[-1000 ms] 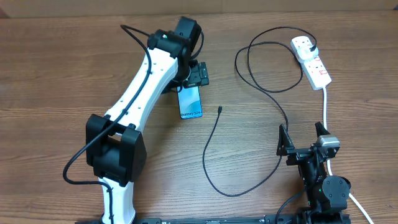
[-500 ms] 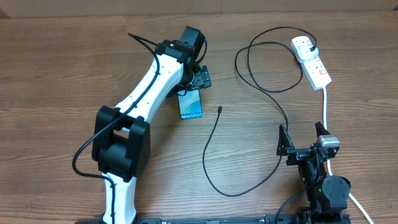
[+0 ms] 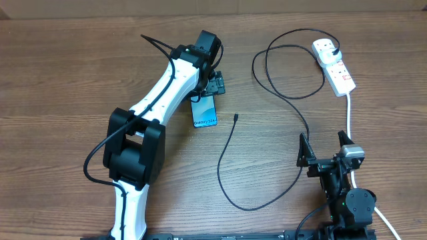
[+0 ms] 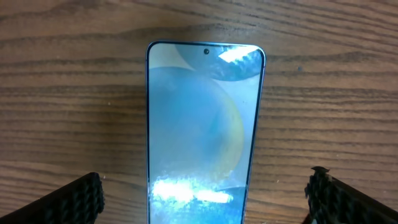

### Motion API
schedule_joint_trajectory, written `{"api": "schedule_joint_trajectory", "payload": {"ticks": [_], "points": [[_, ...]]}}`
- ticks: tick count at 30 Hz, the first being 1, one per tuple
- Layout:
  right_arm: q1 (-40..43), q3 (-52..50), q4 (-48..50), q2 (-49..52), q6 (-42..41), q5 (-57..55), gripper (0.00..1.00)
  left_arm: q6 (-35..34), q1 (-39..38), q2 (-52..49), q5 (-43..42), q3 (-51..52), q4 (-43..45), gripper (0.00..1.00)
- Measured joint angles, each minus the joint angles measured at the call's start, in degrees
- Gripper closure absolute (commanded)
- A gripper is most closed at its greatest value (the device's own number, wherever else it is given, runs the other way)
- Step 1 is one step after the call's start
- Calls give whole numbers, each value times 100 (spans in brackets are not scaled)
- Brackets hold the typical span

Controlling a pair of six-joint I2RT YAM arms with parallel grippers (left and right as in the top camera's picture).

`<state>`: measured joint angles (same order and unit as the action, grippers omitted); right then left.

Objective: Plug charger to phone and switch on socket
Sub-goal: 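Lower the left gripper and close it on the smartphone's top edge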

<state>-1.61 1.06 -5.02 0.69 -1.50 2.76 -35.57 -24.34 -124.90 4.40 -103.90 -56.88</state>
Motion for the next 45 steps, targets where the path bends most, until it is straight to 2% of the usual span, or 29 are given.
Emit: {"api": "schedule_joint_trajectory", "payload": {"ticks": [24, 45], "points": [[0, 0, 4, 0, -2, 0, 0, 146, 0, -640, -173, 7, 122, 1], [0, 0, 2, 0, 0, 0, 0, 291, 11, -649, -229, 7, 26, 0]]}}
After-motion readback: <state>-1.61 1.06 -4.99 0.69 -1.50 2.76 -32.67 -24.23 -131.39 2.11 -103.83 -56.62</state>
